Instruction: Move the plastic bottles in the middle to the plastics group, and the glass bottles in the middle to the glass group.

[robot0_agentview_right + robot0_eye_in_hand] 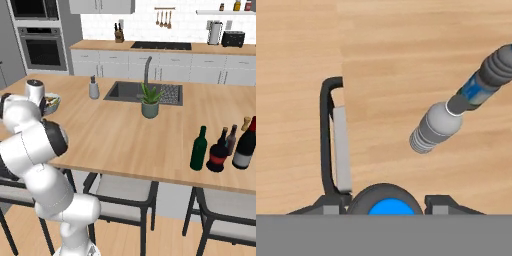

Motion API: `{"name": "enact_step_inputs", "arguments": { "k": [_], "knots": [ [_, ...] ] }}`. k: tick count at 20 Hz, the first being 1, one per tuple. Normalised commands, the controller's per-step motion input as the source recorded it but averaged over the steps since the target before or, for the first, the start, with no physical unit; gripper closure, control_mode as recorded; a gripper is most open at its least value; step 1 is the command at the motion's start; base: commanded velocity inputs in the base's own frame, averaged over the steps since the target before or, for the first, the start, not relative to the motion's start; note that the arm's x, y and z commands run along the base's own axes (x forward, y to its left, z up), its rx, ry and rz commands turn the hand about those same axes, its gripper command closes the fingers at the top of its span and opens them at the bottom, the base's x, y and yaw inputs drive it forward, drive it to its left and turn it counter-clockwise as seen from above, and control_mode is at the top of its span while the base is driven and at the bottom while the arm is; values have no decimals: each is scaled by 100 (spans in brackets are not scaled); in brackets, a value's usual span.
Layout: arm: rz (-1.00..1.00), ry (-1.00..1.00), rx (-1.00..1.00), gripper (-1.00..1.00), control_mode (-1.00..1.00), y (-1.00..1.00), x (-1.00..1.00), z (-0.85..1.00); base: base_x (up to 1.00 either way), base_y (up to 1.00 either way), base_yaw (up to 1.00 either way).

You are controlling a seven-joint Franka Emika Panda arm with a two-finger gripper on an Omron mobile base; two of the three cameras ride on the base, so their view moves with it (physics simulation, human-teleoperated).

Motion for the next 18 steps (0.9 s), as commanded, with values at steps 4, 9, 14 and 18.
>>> {"name": "enact_step_inputs", "arguments": {
  "k": [4,9,14,18],
  "knots": [
    [13,0,0,100,-100,0,12,-27,0,0,0],
    [12,0,6,100,-100,0,12,-21,0,0,0],
    [9,0,8,100,-100,0,12,-18,0,0,0],
    [7,-2,5,100,-100,0,3,-25,0,0,0]
  ]
}}
